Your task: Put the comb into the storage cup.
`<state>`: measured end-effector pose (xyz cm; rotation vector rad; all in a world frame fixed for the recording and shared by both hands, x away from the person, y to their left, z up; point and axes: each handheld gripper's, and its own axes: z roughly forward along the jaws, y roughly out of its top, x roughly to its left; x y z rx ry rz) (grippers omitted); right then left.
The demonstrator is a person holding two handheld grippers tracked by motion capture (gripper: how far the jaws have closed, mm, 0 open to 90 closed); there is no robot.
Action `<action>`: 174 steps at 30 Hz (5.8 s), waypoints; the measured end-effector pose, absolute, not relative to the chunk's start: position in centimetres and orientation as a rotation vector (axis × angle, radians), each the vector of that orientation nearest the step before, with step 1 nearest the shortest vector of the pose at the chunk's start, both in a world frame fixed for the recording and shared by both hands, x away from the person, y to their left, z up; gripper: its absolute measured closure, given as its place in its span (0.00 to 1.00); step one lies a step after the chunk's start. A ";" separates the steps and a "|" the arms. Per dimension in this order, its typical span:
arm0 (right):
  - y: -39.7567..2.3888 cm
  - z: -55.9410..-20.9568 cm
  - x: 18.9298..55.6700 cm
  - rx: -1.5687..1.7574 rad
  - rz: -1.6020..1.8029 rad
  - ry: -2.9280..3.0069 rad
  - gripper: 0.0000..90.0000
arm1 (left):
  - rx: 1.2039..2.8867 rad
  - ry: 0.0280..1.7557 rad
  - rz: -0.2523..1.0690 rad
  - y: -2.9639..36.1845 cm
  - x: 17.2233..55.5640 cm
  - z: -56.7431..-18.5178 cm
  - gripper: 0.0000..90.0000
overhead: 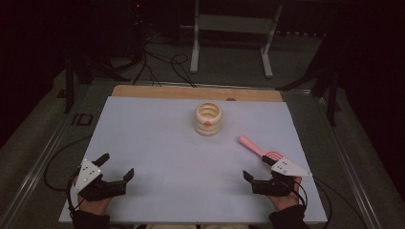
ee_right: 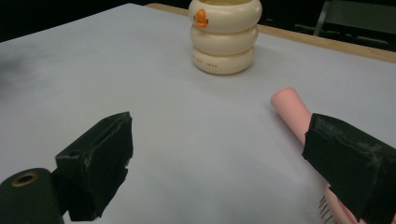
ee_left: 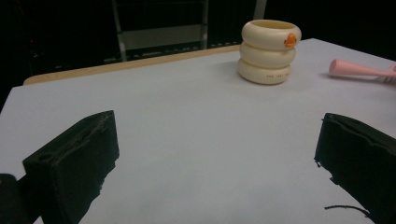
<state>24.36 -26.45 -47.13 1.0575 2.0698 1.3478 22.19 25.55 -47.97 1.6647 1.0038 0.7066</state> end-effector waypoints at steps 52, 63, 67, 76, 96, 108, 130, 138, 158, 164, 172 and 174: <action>-24.9 -44.8 27.9 1.111 1.274 2.067 0.09 | 1.664 1.019 0.728 25.4 22.2 -48.2 0.00; -24.6 -44.5 28.7 1.116 1.264 2.056 0.09 | 1.664 1.019 0.730 25.5 22.2 -48.2 0.00; -24.6 -44.4 29.0 1.117 1.261 2.050 0.09 | 1.663 1.020 0.728 25.5 22.2 -48.2 0.00; -24.5 -44.1 29.7 1.121 1.250 2.041 0.09 | 1.660 1.021 0.726 25.5 22.2 -48.2 0.00; -25.1 -44.3 32.0 1.184 1.205 2.022 0.09 | 1.660 1.022 0.725 25.4 22.2 -48.3 0.00; -25.4 -45.1 33.4 1.230 1.175 2.027 0.09 | 1.661 1.022 0.724 25.4 22.3 -48.3 0.00; -26.4 -46.8 35.8 1.448 1.038 2.009 0.69 | 1.662 1.024 0.721 25.4 22.3 -48.4 0.00; -26.7 -47.4 36.5 1.511 0.990 2.023 1.00 | 1.663 1.024 0.721 25.4 22.3 -48.4 0.00; -26.4 -47.7 38.9 1.563 0.835 2.055 1.00 | 1.660 1.025 0.723 25.4 22.3 -48.4 0.00; -26.2 -48.3 39.2 1.585 0.791 2.082 1.00 | 1.664 1.024 0.721 25.3 22.3 -48.4 0.00; -25.9 -48.6 39.3 1.587 0.766 2.105 1.00 | 1.666 1.023 0.720 25.3 22.4 -48.4 0.01; -25.7 -48.7 39.3 1.580 0.759 2.122 1.00 | 1.666 1.023 0.720 25.3 22.4 -48.5 0.00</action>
